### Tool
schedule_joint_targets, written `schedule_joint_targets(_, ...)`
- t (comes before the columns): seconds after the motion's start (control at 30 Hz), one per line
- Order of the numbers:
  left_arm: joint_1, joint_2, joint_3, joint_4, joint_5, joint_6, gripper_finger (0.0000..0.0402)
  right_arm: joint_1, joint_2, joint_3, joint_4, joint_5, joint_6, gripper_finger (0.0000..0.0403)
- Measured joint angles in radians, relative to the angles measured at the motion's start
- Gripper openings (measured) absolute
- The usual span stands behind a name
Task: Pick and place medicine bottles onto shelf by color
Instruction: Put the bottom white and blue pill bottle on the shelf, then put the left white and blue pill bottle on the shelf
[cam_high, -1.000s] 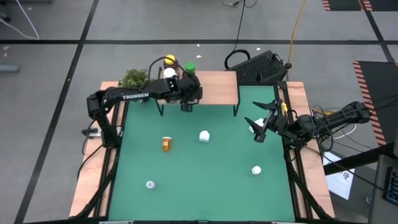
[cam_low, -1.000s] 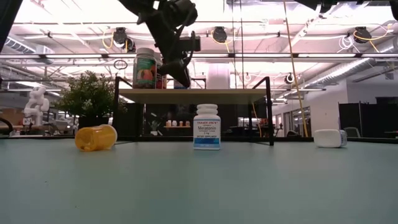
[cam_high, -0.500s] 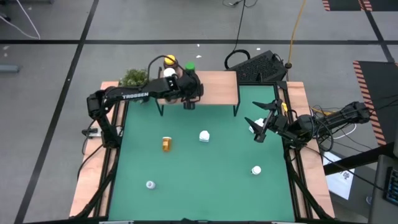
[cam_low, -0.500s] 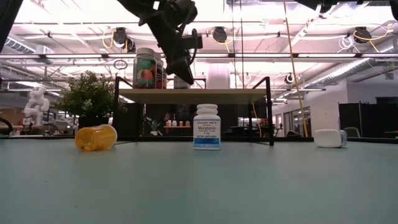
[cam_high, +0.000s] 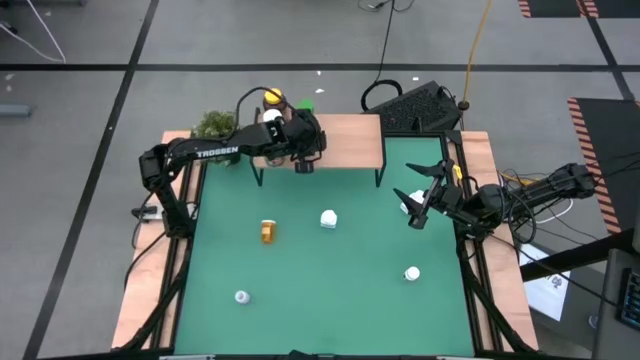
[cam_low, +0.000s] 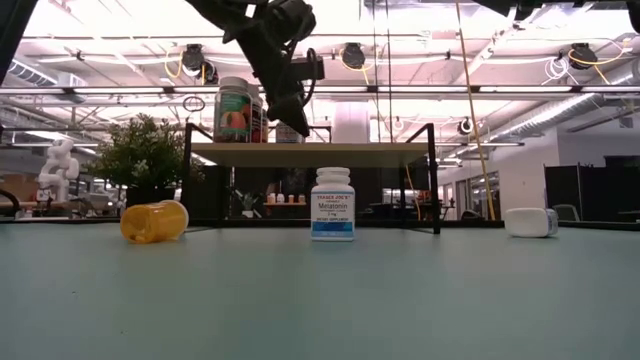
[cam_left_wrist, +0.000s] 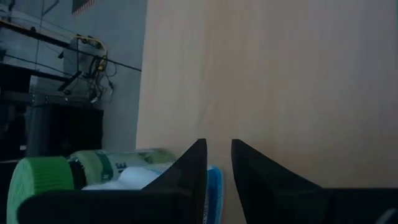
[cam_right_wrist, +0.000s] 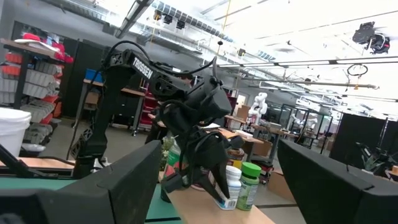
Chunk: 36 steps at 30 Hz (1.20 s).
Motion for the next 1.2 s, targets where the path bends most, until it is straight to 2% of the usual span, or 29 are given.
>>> schedule_joint_targets(0.13,-0.050,-0.012,0.000,0.006,-0.073,-0.004,0.0077,0.000,0.000,0.000,-0.014,0.010,-0.011,0.0318)
schedule_joint_targets(0.3,-0.131,-0.053,0.000,0.048,-0.138,-0.076,0.0077,0.000,0.000,0.004,-0.041,0.157,-0.021,0.0318)
schedule_joint_targets(0.37,-0.162,-0.082,0.000,0.049,-0.140,-0.166,0.0081,0.000,-0.001,0.025,-0.107,0.232,0.004,0.0318)
schedule_joint_targets(0.47,-0.212,-0.106,0.003,0.037,-0.116,-0.288,0.0094,0.000,-0.001,0.080,-0.298,0.257,0.080,0.0318)
schedule_joint_targets(0.53,-0.239,-0.118,0.000,-0.030,-0.031,-0.346,0.0108,-0.001,0.008,0.115,-0.425,0.193,0.178,0.0318)
schedule_joint_targets(0.63,-0.281,-0.119,-0.009,-0.032,0.109,-0.415,0.0133,-0.015,0.024,0.131,-0.519,0.034,0.315,0.0318)
schedule_joint_targets(0.73,-0.327,-0.118,-0.043,-0.026,0.145,-0.435,0.0160,-0.036,0.053,0.117,-0.517,-0.056,0.411,0.0318)
schedule_joint_targets(0.9,-0.366,-0.118,-0.122,0.044,0.146,-0.454,0.0207,-0.070,0.132,0.094,-0.424,-0.051,0.484,0.0318)
schedule_joint_targets(1.1,-0.366,-0.118,-0.254,0.167,0.172,-0.525,0.0268,-0.077,0.174,0.094,-0.333,-0.061,0.491,0.0318)
schedule_joint_targets(1.2,-0.367,-0.117,-0.314,0.252,0.205,-0.529,0.0292,-0.077,0.171,0.094,-0.301,-0.111,0.492,0.0318)
